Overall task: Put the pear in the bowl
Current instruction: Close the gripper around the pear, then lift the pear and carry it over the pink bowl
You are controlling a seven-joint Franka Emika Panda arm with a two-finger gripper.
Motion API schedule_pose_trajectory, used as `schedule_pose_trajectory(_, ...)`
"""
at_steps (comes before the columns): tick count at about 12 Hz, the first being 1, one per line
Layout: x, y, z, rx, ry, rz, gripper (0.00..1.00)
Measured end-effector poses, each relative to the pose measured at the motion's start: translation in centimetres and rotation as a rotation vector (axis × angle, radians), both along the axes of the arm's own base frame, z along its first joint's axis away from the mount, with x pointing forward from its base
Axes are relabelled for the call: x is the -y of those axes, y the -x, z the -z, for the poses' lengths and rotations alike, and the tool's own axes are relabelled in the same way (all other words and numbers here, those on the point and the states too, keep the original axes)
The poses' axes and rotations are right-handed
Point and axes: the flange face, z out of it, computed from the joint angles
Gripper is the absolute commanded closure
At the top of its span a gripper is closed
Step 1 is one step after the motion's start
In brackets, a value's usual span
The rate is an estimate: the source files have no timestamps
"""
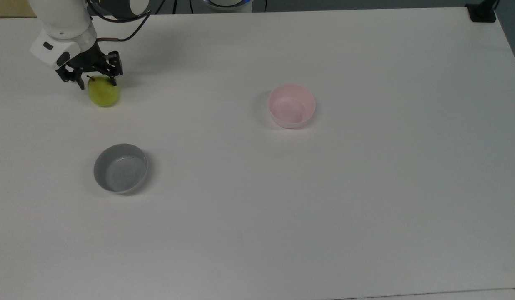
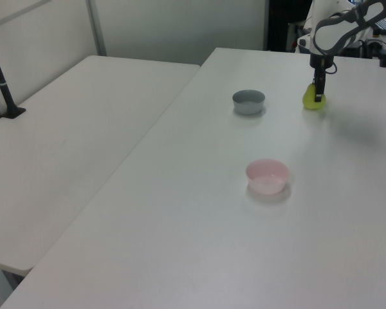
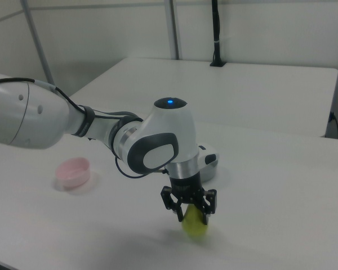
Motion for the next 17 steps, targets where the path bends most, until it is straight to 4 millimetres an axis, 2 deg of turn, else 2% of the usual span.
schedule_pose_trajectory(4,-0.6,-0.4,-0.7,0.018,0.0,0.046,1.0)
schedule_pose_trajectory(6,-2.0,-0.9,-2.5,0.039,-0.01,0.036,1.0)
schedule_pose_trajectory(8,-3.8,-1.3,-5.9,0.042,-0.032,0.024,1.0)
schedule_pose_trajectory(10,-4.6,-1.5,-9.8,0.039,-0.048,0.029,1.0)
schedule_pose_trajectory(14,-6.8,-1.6,-20.4,-0.017,-0.083,0.03,1.0)
schedule_pose_trajectory(15,-7.4,-1.7,-21.7,-0.017,-0.087,0.038,1.0)
schedule_pose_trajectory(16,-9.4,-2.1,-23.1,-0.006,-0.094,0.056,1.0)
schedule_pose_trajectory(17,-12.5,-2.6,-24.1,0.009,-0.097,0.071,1.0)
